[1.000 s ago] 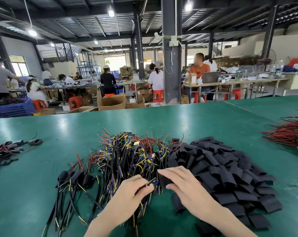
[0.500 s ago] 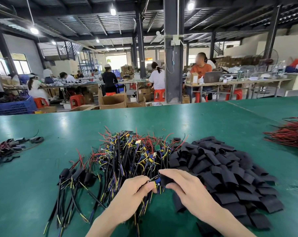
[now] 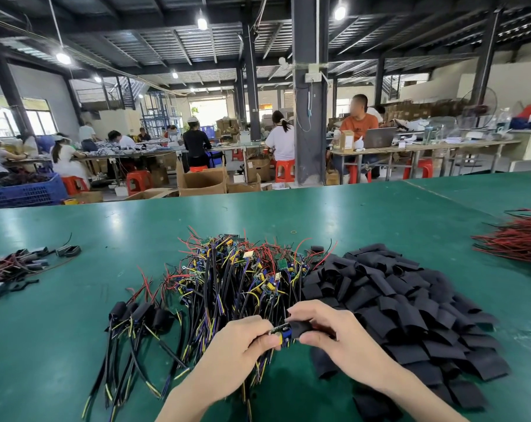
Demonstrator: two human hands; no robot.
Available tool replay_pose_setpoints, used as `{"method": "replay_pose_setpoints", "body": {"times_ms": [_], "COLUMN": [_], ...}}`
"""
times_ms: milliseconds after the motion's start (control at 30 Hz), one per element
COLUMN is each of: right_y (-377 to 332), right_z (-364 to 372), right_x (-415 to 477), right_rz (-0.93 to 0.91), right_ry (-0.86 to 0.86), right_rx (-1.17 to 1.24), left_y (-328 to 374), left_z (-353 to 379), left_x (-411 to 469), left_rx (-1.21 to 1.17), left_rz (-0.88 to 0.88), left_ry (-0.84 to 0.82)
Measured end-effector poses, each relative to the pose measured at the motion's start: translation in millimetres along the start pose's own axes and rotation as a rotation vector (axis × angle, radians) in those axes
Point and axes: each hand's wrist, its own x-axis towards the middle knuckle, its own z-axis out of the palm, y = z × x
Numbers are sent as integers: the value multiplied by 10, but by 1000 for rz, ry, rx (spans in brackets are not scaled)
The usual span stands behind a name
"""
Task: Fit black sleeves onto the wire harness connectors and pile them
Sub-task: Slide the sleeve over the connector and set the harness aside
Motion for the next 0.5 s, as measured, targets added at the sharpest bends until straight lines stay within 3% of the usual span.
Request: {"method": "replay_pose_setpoints", "body": {"times_ms": [167,333,500], "right_y": [1,-20,-29], "right_z": [56,165,153], "right_x": [-12,-30,-24], "right_rz": [-29,-340,-226], "right_ry": [43,86,71], "right_rx": [-56,-430,-333], "left_y": [17,87,100], "left_z": [-24,-51,-88], "left_x": [-5,-11,3], "left_rx": [-8,-145,-183], "left_rz": [-29,-101,-172], "left_ry": [-50,-110,-37]}}
